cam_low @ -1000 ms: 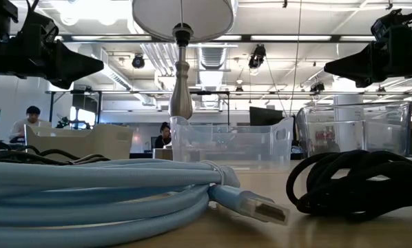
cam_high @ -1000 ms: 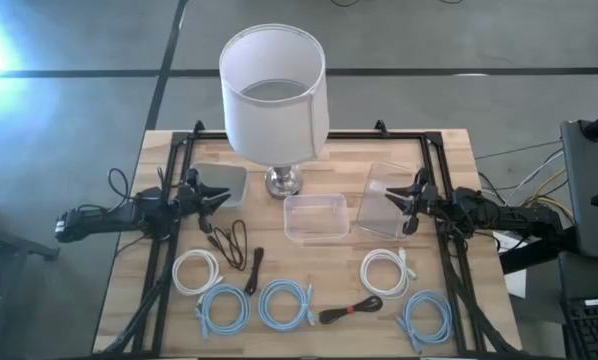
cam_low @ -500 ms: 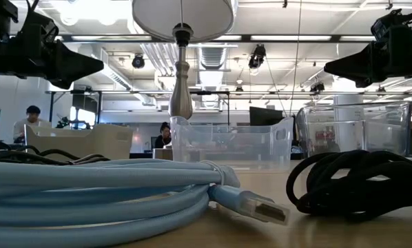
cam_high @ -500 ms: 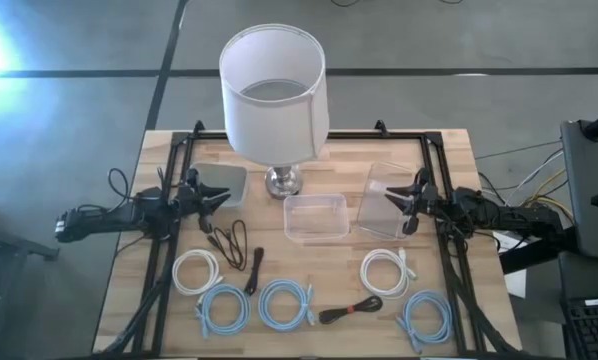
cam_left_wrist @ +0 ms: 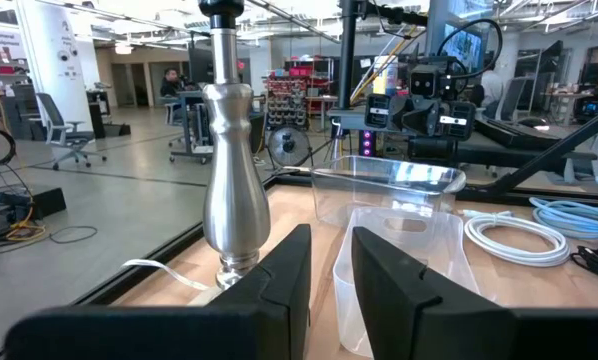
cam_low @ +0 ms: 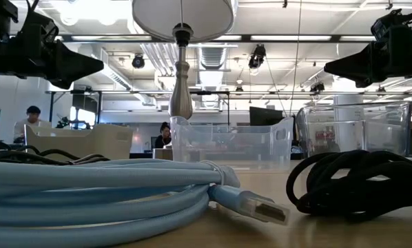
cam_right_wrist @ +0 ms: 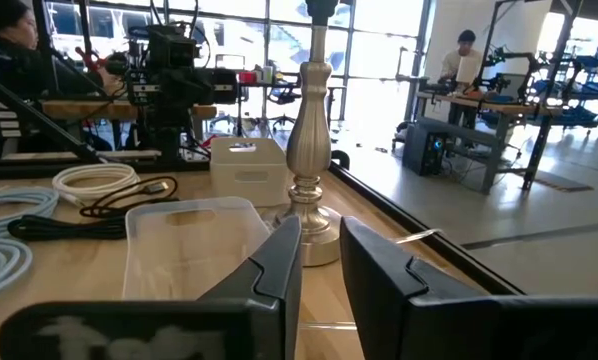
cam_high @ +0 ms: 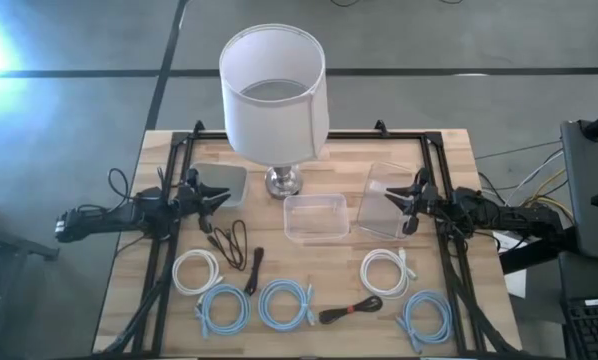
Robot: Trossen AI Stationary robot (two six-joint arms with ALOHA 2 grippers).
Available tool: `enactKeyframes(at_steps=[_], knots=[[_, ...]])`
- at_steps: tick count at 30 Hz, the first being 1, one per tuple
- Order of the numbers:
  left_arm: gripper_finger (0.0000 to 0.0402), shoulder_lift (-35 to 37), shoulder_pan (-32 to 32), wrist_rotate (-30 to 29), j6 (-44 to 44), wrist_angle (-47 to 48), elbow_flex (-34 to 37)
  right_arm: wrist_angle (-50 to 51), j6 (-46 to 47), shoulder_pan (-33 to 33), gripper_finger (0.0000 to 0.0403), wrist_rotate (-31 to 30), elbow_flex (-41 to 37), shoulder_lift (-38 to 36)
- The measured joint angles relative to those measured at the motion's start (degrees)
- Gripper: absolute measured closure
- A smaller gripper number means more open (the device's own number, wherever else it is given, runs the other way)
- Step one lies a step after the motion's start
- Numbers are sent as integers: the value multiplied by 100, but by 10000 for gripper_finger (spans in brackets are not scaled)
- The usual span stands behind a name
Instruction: Pick & Place USB Port
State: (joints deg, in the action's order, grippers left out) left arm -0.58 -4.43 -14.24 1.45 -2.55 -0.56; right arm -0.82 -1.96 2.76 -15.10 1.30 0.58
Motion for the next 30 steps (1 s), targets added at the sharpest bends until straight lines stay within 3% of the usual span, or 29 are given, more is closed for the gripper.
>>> enactKeyframes(at_steps=[13,30], knots=[[321,0,0,0,2,-2,0,-1,-2,2,316,-1,-2,-1],[321,2,0,0,2,-1,0,-1,-7,1,332,-1,0,0]])
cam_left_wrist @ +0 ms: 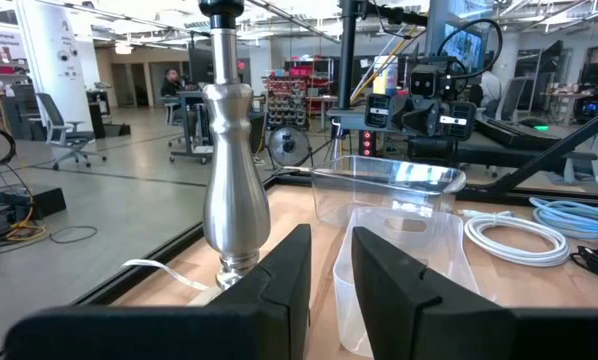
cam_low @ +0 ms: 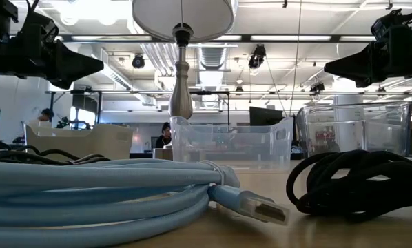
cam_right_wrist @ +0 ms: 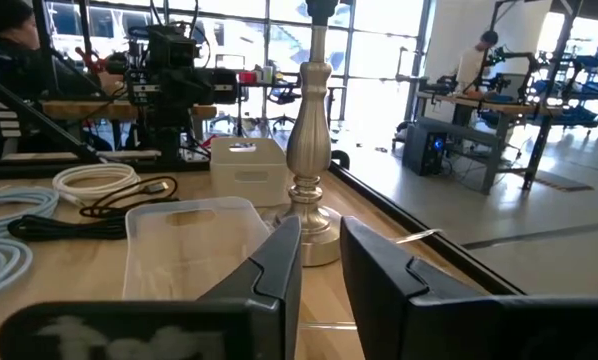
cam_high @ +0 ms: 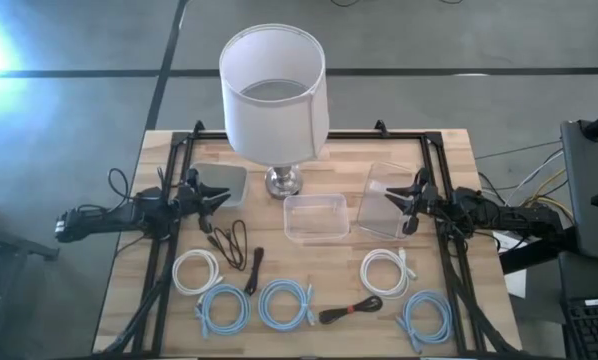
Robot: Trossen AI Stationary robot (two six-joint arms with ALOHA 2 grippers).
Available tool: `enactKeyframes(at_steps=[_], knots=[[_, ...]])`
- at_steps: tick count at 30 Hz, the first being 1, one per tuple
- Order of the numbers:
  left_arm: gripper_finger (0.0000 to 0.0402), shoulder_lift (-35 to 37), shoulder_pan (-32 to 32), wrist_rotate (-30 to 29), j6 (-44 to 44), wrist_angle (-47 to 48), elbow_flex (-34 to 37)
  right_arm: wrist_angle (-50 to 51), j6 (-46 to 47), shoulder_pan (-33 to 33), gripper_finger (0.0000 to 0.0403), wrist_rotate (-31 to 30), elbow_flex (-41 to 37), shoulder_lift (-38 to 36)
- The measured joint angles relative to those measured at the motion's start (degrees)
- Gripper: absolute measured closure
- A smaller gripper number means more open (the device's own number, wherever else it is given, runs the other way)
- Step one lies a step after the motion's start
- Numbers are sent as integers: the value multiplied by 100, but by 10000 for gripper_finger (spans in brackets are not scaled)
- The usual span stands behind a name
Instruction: Pick & Place USB Port
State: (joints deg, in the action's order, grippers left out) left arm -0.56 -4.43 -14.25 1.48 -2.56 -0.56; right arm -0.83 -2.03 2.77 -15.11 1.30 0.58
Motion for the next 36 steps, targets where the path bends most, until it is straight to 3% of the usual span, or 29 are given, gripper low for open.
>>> enactKeyframes(at_steps=[13,26,36], knots=[[321,0,0,1,-2,-1,0,0,-5,0,316,2,0,0],[321,0,0,0,0,1,0,0,-8,0,335,2,0,-2],[321,-1,0,0,-1,0,0,1,-2,1,322,0,0,-2]])
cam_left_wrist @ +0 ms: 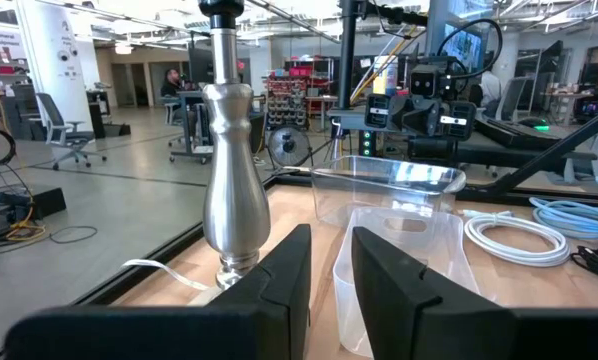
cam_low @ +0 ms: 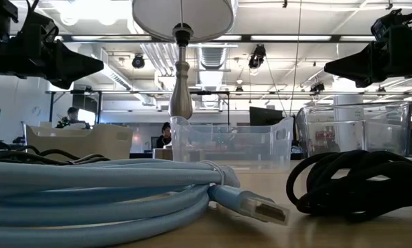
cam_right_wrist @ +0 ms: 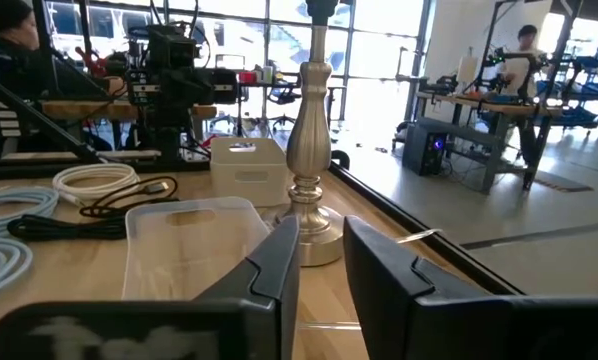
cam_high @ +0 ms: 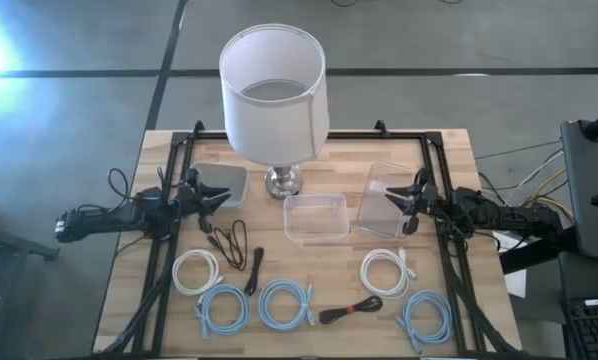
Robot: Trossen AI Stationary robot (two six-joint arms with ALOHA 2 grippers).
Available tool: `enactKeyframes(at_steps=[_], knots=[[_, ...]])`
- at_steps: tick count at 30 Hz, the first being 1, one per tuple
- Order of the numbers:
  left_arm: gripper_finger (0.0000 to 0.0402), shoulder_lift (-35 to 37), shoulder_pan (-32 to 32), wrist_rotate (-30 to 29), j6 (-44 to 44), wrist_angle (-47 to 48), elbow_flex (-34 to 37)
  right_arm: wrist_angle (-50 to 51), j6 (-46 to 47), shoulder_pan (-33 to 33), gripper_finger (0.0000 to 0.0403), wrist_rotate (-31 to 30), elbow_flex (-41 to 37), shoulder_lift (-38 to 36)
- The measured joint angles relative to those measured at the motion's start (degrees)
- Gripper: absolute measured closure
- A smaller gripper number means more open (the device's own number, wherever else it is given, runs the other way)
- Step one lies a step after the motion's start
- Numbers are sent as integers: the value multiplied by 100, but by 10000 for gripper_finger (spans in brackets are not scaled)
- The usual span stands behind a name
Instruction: Pick & Place USB Port
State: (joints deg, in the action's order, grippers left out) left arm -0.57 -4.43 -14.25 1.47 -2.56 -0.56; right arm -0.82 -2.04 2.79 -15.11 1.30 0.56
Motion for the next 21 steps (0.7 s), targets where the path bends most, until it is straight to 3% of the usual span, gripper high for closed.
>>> enactKeyframes(at_steps=[21], knots=[[321,-1,0,1,1,1,0,0,0,0,335,2,0,2]])
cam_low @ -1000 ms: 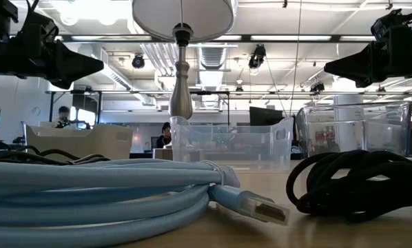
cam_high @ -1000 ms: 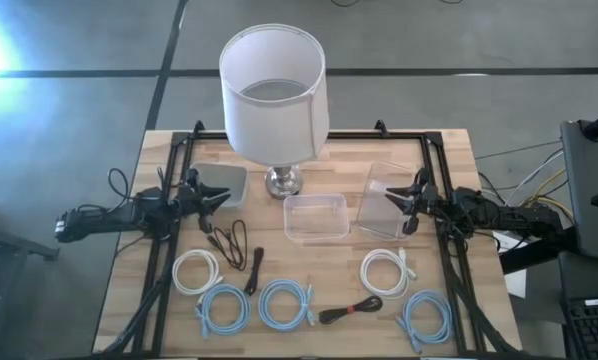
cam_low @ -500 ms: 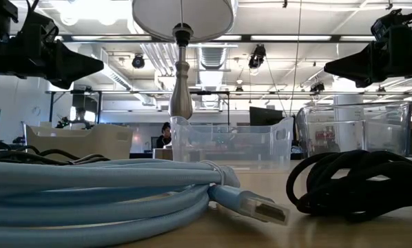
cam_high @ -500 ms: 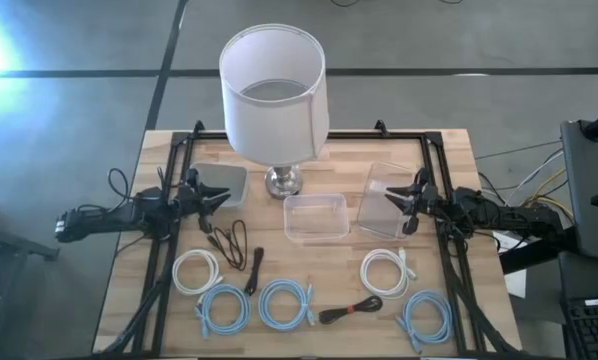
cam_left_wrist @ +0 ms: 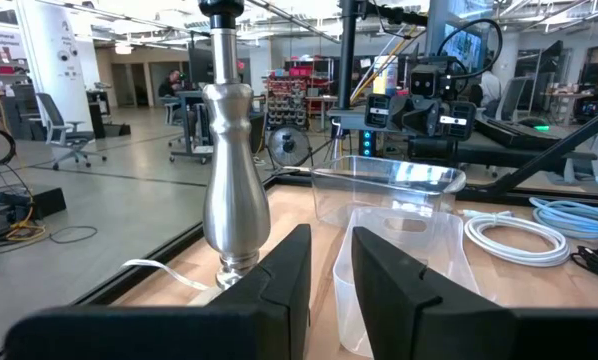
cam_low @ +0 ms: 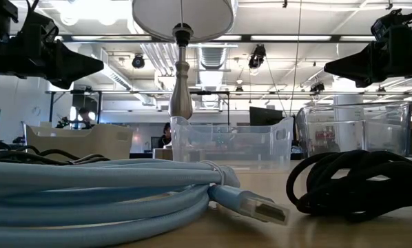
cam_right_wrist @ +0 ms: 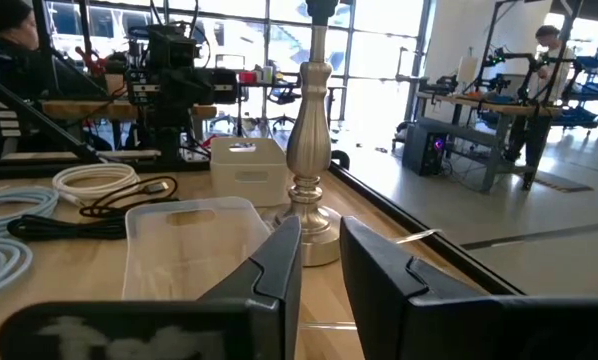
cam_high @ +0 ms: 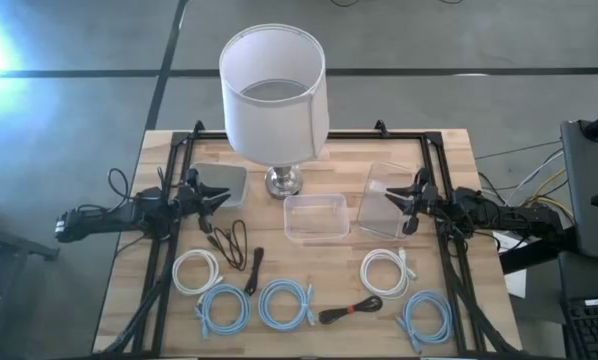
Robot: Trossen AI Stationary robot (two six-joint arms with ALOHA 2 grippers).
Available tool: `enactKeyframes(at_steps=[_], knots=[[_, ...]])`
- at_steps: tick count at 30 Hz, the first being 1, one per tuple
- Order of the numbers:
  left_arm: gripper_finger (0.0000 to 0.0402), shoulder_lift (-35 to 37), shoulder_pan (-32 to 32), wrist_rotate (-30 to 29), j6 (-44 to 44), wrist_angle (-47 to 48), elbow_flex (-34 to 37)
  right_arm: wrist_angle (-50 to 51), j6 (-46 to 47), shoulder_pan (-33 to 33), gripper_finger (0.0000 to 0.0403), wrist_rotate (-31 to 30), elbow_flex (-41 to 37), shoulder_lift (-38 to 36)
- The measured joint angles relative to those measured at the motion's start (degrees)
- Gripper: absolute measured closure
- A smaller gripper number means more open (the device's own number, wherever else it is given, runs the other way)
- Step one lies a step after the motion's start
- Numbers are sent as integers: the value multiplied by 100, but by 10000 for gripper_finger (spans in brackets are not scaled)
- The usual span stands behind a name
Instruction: Pick & Place USB Port
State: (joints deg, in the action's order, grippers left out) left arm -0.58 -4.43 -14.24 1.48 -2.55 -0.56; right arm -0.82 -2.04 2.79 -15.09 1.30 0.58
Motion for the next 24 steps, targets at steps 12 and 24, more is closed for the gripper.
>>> enactKeyframes(at_steps=[12,24], knots=[[321,2,0,0,-1,-1,0,-1,-4,-2,318,-2,-1,-1],[321,0,0,-31,0,-93,0,-2,-7,-2,330,-2,-1,-1]])
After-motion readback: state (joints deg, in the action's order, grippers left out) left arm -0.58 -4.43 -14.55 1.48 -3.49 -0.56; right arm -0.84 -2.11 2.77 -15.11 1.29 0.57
